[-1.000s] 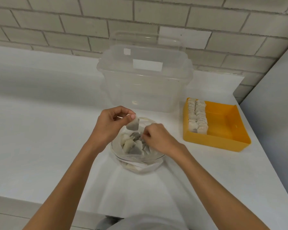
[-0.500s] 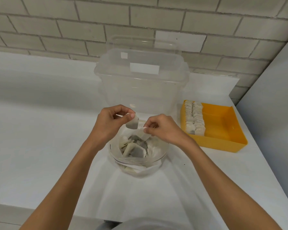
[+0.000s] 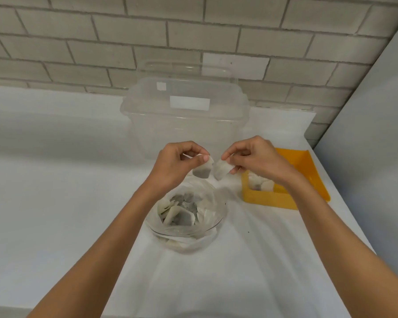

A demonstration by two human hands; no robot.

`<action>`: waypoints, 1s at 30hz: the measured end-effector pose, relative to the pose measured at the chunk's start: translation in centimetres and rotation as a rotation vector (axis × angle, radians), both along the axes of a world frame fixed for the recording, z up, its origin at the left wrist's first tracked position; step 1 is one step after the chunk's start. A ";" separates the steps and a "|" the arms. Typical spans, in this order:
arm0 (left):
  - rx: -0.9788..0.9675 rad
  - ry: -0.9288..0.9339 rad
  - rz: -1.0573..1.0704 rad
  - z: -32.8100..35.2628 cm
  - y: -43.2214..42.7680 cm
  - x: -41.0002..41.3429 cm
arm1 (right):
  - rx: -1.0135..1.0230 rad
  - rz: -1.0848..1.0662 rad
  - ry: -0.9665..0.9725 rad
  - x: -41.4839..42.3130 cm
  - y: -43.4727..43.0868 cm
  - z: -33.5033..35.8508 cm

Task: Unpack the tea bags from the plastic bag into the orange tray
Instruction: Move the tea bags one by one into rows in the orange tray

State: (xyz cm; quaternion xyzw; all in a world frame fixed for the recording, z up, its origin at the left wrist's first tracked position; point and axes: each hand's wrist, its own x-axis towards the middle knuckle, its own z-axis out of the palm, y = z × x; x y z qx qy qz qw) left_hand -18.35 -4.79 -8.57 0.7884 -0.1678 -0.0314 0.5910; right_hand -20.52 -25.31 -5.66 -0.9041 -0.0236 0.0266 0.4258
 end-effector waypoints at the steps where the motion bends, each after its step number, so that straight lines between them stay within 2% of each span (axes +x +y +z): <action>1: 0.005 -0.001 -0.022 0.1 -0.7 0.0 | 0.001 -0.018 0.012 -0.1 -1.0 0.4; 5: 0.005 0.005 -0.106 0.5 -3.1 0.0 | -0.062 -0.046 0.038 -0.6 -5.1 1.4; 10: 0.022 -0.006 -0.159 0.4 -5.2 0.0 | -0.301 -0.141 -0.032 -0.7 -8.4 0.6; 13: 0.024 -0.008 -0.180 0.2 -5.8 0.0 | -0.381 -0.140 0.036 -0.7 -9.5 -1.0; 18: 0.037 -0.004 -0.188 -0.2 -6.0 0.0 | -0.409 -0.097 0.240 -0.2 -10.4 -3.9; 24: 0.039 0.004 -0.173 -0.5 -5.7 0.0 | -0.311 -0.154 0.210 0.0 -10.5 -6.4; 30: 0.036 0.024 -0.175 -0.8 -5.6 -0.1 | -0.308 -0.141 0.207 0.0 -10.6 -6.2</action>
